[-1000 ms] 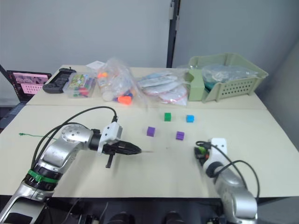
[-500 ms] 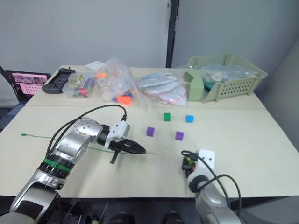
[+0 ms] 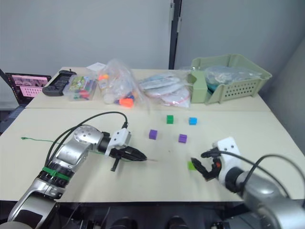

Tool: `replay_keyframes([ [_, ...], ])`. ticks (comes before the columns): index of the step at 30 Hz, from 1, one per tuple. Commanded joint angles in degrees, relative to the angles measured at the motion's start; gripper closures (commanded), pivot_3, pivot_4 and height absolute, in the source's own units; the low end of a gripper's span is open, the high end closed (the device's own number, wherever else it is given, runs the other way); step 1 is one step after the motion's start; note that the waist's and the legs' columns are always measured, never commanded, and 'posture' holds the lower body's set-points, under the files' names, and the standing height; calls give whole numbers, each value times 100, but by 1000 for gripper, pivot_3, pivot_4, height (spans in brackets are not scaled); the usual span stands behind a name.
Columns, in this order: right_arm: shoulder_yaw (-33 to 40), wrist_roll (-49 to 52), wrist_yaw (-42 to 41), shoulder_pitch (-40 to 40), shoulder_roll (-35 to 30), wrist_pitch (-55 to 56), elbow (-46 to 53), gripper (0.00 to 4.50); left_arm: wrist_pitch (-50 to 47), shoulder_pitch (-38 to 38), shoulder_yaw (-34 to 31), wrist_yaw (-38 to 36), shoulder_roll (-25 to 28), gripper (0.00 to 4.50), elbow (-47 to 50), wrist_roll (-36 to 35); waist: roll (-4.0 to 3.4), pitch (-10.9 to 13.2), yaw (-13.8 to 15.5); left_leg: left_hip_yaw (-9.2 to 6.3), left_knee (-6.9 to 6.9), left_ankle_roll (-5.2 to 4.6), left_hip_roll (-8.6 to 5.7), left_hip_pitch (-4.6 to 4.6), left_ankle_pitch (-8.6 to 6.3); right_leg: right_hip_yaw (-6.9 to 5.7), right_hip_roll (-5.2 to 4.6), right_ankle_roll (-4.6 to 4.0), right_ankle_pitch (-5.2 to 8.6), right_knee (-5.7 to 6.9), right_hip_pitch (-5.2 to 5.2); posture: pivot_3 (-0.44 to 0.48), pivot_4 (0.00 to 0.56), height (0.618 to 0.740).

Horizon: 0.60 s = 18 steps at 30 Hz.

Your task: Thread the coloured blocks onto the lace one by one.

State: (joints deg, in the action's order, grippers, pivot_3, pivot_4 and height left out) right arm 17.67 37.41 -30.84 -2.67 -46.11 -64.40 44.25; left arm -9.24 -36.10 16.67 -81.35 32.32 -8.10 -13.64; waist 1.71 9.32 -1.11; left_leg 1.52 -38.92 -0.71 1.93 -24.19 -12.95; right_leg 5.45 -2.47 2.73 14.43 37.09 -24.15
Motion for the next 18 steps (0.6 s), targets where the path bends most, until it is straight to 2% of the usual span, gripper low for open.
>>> replay_keyframes([
  [1, -563, -107, -1360, -312, -1097, 651, -384, 32, -158, 129, -156, 153, 77, 4500, 418, -101, 0, 0, 5, -2, 3, 0, -2, 0, 0, -1, -1, 1, 0, -2, 1, 0, 150, 734],
  [4, -1600, -838, -2593, -784, -2086, 1761, -1128, 32, -313, 369, -165, 298, 151, 4500, 801, -103, 0, 0, 9, 1, 1, 0, -2, -3, 0, -1, -3, 1, 1, -5, -2, 0, 150, 734],
  [6, -2195, -1250, -3052, -1202, -2262, 2287, -1661, 32, -427, 503, -198, 421, 195, 4500, 1028, -115, 1, 1, 19, 2, -1, 0, 0, -4, 0, -3, -4, 1, 1, -7, -1, 0, 150, 734],
  [8, -2840, -1784, -3422, -1754, -2162, 2777, -2275, 32, -521, 637, -237, 535, 255, 4500, 1236, -105, 2, 1, 21, 3, -2, 0, -1, -5, 0, -1, -4, 1, 0, -5, -3, 0, 150, 734],
  [11, -3424, -2343, -3683, -2243, -1936, 3163, -2893, 32, -615, 773, -274, 635, 321, 4500, 1433, -104, 2, 1, 31, 5, -4, 0, 0, -4, 0, 0, -4, 1, 0, -2, -6, 0, 150, 734],
  [18, -4048, -2972, -3987, -2735, -1457, 3104, -3308, 32, -680, 919, -346, 759, 464, 4500, 1587, -105, 0, 2, 45, 5, -4, 0, -1, -9, 0, 0, -6, 0, 0, 1, -12, 0, 150, 734],
])
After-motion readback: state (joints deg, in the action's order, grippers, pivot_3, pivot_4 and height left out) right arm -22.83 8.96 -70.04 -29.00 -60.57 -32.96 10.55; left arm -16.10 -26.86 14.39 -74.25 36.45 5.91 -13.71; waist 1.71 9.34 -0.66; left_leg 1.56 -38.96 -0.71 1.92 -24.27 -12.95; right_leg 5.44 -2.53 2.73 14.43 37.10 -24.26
